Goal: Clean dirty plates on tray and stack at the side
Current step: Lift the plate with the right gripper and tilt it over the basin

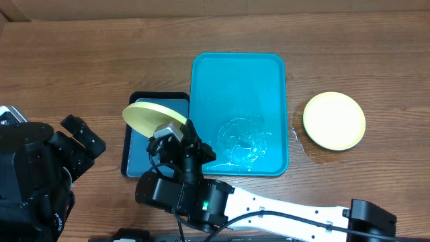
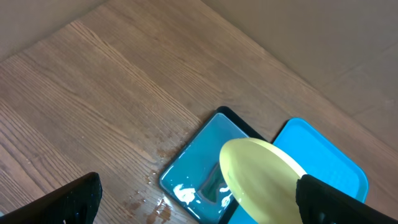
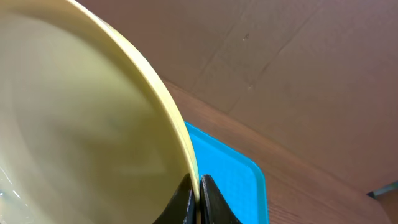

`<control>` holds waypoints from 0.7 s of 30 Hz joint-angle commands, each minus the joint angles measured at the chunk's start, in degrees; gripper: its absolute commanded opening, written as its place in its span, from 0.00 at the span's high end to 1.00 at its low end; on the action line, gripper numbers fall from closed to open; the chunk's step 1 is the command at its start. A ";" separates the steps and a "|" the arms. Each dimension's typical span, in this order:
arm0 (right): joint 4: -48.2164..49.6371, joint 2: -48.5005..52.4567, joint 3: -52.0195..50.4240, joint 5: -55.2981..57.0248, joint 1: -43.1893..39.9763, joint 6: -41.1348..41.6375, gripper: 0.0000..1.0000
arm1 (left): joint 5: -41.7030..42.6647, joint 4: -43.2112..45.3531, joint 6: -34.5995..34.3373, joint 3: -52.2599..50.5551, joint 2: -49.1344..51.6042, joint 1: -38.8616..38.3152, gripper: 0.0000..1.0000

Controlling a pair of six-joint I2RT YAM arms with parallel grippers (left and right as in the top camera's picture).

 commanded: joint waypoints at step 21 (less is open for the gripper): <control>6.71 0.07 1.09 -3.08 -2.03 -17.68 0.96 | -1.53 0.02 -1.20 0.09 -0.13 0.13 0.00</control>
